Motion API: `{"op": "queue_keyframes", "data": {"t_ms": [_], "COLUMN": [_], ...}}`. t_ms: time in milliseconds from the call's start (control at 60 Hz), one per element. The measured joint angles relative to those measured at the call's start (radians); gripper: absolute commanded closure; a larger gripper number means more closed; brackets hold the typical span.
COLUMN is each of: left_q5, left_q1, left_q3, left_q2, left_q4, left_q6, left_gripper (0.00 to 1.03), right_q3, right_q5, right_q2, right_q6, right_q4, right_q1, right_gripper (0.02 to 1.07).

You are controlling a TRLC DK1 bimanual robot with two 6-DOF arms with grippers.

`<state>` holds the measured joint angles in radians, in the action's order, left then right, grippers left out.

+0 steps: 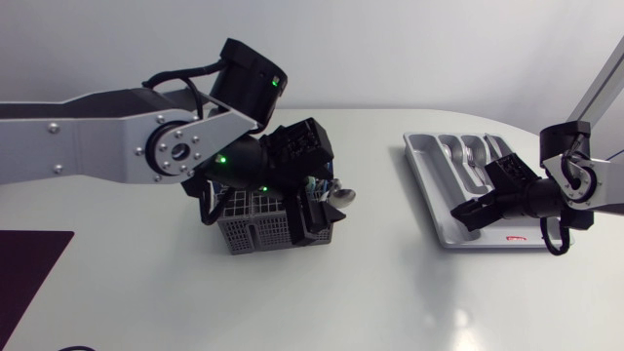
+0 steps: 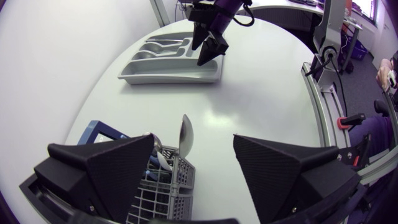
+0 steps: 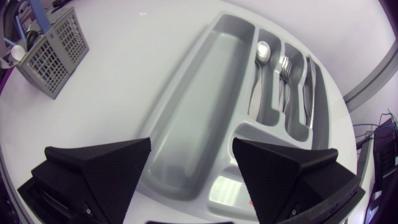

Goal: Unload the cutlery basket into the drawer organizer.

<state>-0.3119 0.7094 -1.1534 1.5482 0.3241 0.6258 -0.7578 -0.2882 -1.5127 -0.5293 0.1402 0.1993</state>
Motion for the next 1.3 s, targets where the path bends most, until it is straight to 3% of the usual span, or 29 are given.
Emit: {"op": "queue_keyframes", "data": {"t_ms": [217,533,717,1000,1300], "left_q5": [-0.025,-0.054,-0.07,-0.138,-0.216], "left_q1": [0.001,0.001,0.001,-0.03,-0.086], "left_q3": [-0.061,-0.123,-0.155,-0.256,-0.347], "left_q2": [0.065,0.13,0.168,0.225,0.254], "left_q4": [0.046,0.089,0.114,0.228,0.33], "left_q6": [0.003,0.003,0.004,0.003,-0.054], "left_gripper": [0.3,0.63,0.93,1.0,1.0], "right_q3": [0.087,0.143,0.175,0.202,0.21], "right_q5": [-0.068,-0.154,-0.184,-0.184,-0.184], "right_q2": [0.212,0.337,0.388,0.389,0.389], "right_q6": [0.0,0.0,0.0,0.0,0.0], "right_q4": [-0.002,0.021,0.026,0.022,0.02], "right_q1": [-0.109,-0.209,-0.267,-0.307,-0.316], "right_gripper": [0.13,0.12,0.12,0.12,0.13]}}
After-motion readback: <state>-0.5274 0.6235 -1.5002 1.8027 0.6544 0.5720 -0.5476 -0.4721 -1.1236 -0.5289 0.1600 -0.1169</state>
